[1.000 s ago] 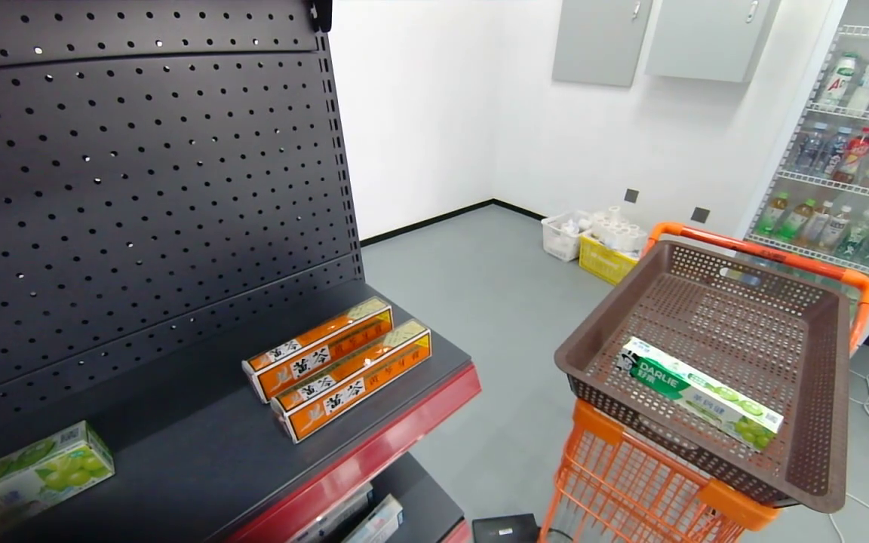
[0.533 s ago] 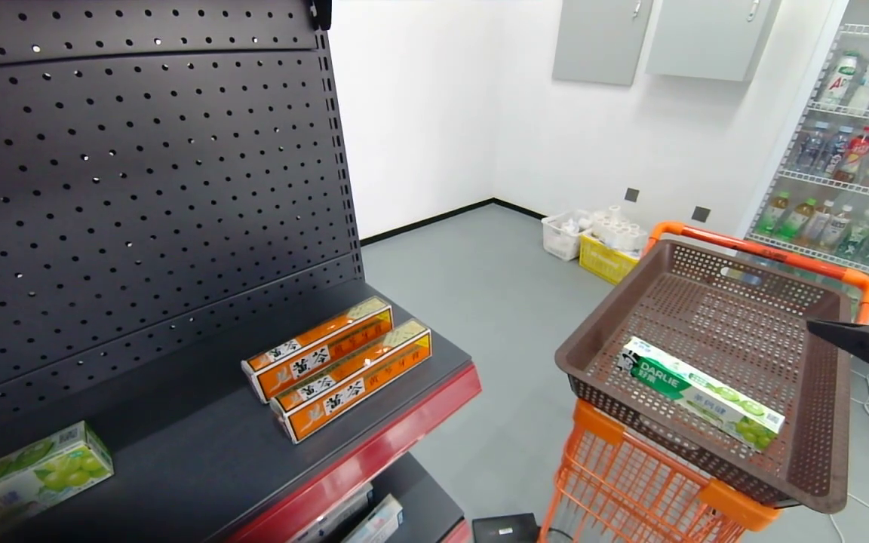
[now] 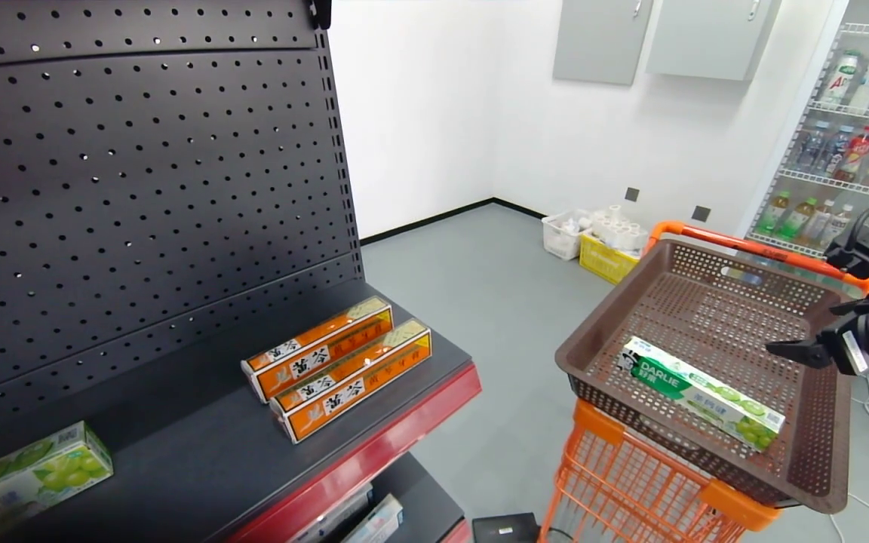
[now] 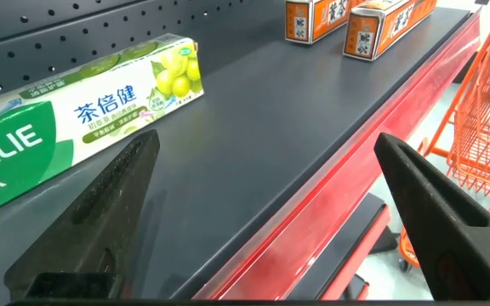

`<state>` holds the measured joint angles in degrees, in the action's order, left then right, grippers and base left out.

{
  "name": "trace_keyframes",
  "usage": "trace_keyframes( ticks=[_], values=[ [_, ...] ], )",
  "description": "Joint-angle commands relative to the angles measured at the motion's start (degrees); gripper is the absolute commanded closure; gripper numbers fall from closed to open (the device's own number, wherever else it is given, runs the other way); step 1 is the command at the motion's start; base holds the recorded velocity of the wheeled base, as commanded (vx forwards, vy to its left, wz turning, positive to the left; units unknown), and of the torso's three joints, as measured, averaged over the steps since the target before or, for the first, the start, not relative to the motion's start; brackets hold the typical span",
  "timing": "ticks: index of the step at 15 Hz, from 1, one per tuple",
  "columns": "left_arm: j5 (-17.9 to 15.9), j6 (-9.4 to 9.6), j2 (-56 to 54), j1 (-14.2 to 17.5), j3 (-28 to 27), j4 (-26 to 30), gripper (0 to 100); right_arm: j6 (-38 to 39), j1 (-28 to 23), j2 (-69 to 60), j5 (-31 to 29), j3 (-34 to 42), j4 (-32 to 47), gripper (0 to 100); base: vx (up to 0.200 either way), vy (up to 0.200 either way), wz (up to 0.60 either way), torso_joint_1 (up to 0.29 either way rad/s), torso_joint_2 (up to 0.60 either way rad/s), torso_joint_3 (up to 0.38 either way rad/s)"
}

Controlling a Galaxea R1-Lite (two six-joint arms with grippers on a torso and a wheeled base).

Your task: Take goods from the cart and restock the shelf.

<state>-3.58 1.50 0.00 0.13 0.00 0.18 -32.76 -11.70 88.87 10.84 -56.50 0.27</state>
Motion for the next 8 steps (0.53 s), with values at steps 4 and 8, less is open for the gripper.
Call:
trace_keyframes(
  ticks=[4,8],
  values=[
    [0.0,-0.01,0.0,0.0,0.0,0.0,0,-1.2,2.7,12.6,2.8,-11.3,9.1,0,0.000,0.000,0.00,0.000,0.00,0.000],
    [0.0,-0.01,0.0,0.0,0.0,0.0,0,-1.7,4.4,19.7,3.6,-15.7,10.6,0,0.000,0.000,0.00,0.000,0.00,0.000]
  ],
)
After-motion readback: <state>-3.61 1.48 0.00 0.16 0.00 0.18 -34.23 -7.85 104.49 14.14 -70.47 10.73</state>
